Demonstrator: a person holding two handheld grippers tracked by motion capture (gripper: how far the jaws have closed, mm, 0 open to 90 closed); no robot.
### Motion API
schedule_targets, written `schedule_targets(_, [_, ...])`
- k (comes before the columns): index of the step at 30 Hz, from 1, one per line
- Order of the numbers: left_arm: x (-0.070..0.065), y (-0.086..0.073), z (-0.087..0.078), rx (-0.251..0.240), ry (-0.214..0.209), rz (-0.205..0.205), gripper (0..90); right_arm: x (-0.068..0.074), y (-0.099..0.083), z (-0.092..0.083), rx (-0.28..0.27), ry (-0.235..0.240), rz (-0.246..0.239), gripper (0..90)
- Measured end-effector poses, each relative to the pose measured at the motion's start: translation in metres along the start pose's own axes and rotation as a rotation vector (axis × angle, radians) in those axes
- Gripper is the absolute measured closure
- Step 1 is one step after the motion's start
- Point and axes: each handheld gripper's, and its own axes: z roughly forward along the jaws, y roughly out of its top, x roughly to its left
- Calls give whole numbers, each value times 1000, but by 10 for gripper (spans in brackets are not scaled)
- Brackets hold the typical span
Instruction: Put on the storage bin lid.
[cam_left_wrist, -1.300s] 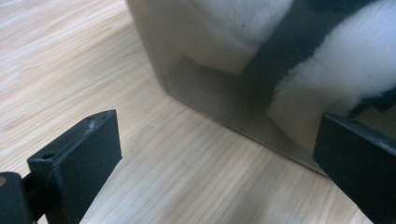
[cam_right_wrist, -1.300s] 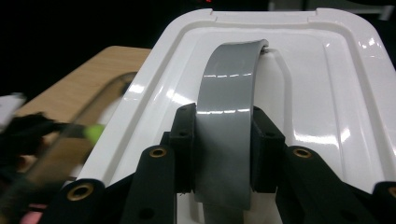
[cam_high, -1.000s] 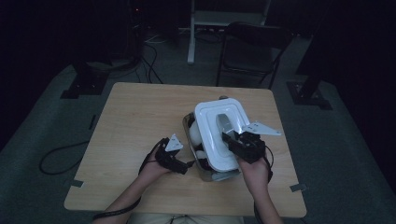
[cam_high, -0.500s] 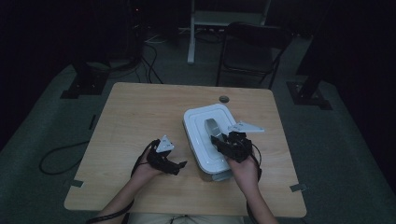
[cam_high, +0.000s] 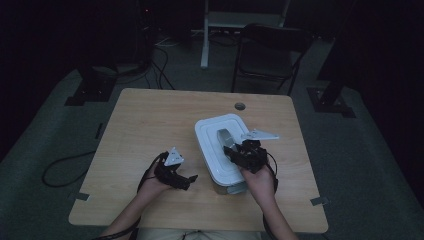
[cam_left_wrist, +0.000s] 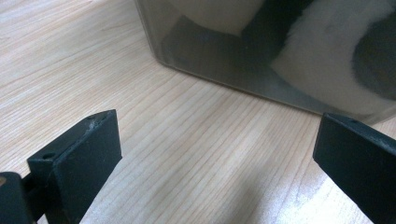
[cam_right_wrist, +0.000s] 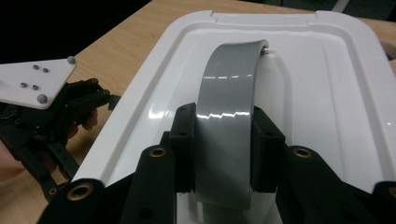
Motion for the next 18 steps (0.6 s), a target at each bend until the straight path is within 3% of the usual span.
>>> schedule_targets(6, [-1,-1,0,5,-1,-1,17,1,-3,1,2,-9,-7,680])
schedule_targets(10, [-1,-1,-1,1,2,1,17,7,-5,8,29,-30,-42,684])
schedule_targets(15, [-1,-2,-2,-2,4,-4,17,-1,-7,9,29,14,-14,686])
schedule_targets(18, [-1,-2,-2,0,4,-7,17,1,-7,9,29,2,-21,685])
